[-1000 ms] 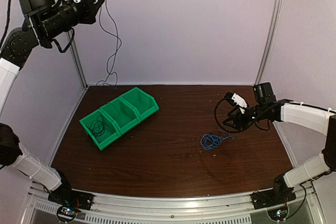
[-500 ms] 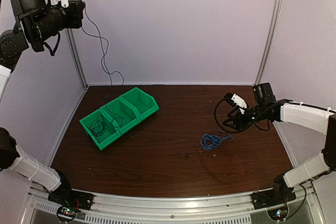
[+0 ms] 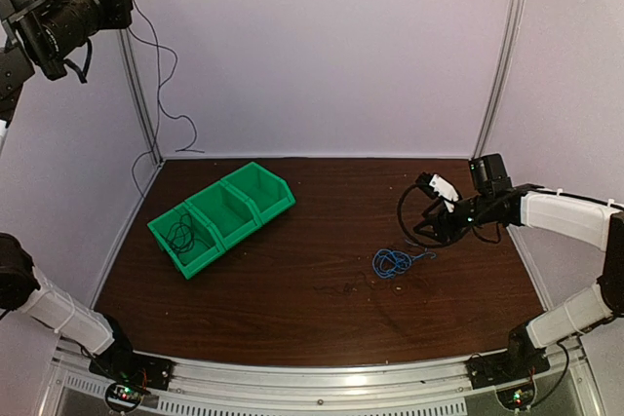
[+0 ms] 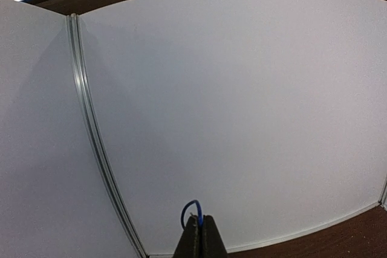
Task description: Untangle the cables
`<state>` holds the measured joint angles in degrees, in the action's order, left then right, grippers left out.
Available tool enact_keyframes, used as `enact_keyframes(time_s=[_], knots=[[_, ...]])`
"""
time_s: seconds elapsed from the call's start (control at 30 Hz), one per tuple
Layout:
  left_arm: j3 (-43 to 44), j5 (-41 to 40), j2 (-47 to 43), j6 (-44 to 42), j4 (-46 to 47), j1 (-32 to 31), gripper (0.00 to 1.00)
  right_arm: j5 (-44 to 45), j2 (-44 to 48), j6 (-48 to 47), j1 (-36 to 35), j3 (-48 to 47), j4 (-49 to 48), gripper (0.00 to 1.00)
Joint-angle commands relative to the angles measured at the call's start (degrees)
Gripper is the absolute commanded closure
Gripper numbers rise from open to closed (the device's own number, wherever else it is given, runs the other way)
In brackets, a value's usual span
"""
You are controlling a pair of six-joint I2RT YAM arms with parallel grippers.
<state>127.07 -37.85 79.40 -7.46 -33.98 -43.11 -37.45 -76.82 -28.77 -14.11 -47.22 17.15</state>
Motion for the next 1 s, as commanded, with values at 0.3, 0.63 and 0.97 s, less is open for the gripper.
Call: enact_keyframes(time_s=[0.3,0.63,0.97], knots=[[-16.6,-2.85,-5.88,1.52,5.19,2.05,1.0,-0.71,-1.01,-0.67,0.4,0.29,0.83,0.44],[-22.87,3.1,-6.57,5.76,3.75,8.2,1.0,-0.37,-1.01,-0.81,0.4,0.45,0.96,0.44],[-38.63,6.3,-13.99,12.45,1.87,11.78,1.0,-1.25,-3.13,-1.01,0.33,-0.03,1.41,0.44]])
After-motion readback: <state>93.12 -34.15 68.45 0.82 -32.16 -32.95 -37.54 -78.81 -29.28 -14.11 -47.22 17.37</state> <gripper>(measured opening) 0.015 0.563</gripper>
